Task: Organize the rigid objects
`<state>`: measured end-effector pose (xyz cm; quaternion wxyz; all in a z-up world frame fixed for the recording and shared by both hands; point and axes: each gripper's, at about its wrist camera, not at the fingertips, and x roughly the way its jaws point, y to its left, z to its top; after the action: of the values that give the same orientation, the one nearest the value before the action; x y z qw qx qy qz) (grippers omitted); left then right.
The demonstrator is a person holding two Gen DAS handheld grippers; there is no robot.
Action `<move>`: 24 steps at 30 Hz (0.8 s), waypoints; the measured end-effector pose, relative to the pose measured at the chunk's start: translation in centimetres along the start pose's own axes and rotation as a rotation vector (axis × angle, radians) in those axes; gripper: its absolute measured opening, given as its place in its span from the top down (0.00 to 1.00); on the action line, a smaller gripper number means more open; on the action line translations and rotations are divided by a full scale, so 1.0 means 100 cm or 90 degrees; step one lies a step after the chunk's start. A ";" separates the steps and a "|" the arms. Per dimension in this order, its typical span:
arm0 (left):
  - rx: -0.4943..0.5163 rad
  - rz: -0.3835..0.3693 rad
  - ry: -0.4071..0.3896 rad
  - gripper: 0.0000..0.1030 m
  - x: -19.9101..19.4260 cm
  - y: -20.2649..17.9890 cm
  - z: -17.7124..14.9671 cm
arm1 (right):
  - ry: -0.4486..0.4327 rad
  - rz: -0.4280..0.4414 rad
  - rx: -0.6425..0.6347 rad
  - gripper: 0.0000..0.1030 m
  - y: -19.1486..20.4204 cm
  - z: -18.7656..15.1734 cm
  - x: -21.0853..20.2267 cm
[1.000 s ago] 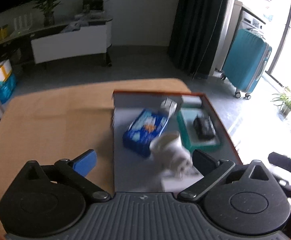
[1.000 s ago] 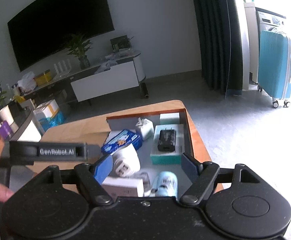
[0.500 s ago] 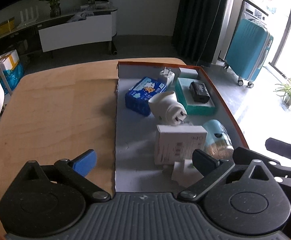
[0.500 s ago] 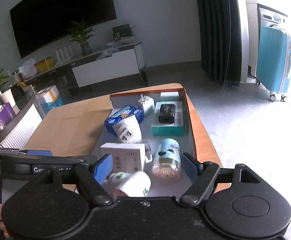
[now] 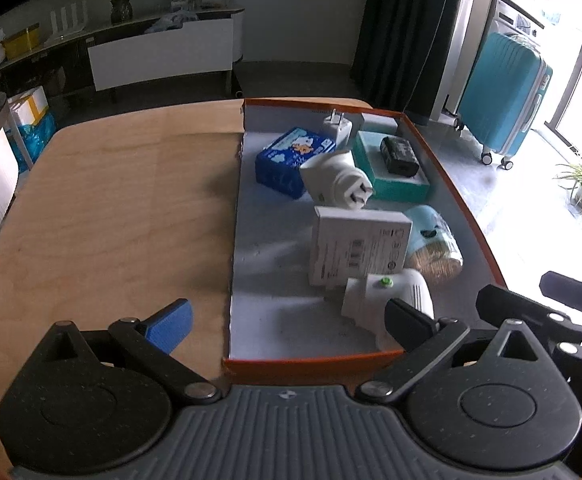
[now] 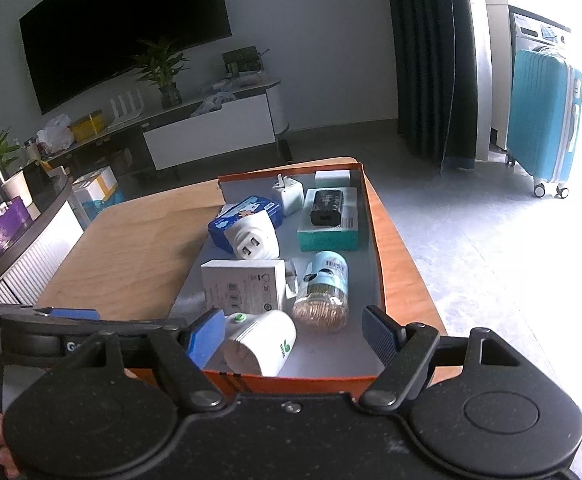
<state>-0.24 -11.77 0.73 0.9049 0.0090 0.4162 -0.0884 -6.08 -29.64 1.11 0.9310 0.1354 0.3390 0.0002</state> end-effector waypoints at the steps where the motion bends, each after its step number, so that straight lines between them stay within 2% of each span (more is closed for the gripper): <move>1: 0.001 0.001 -0.001 0.00 -0.001 0.000 -0.002 | 0.000 0.000 0.000 0.13 0.000 -0.002 0.000; 24: 0.003 0.012 -0.018 0.00 -0.015 -0.001 -0.013 | -0.020 0.008 -0.013 0.13 0.008 -0.009 -0.016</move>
<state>-2.16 -11.55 0.99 0.9115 0.0142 0.4031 -0.0809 -7.80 -28.74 1.63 0.9376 0.1281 0.3231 0.0073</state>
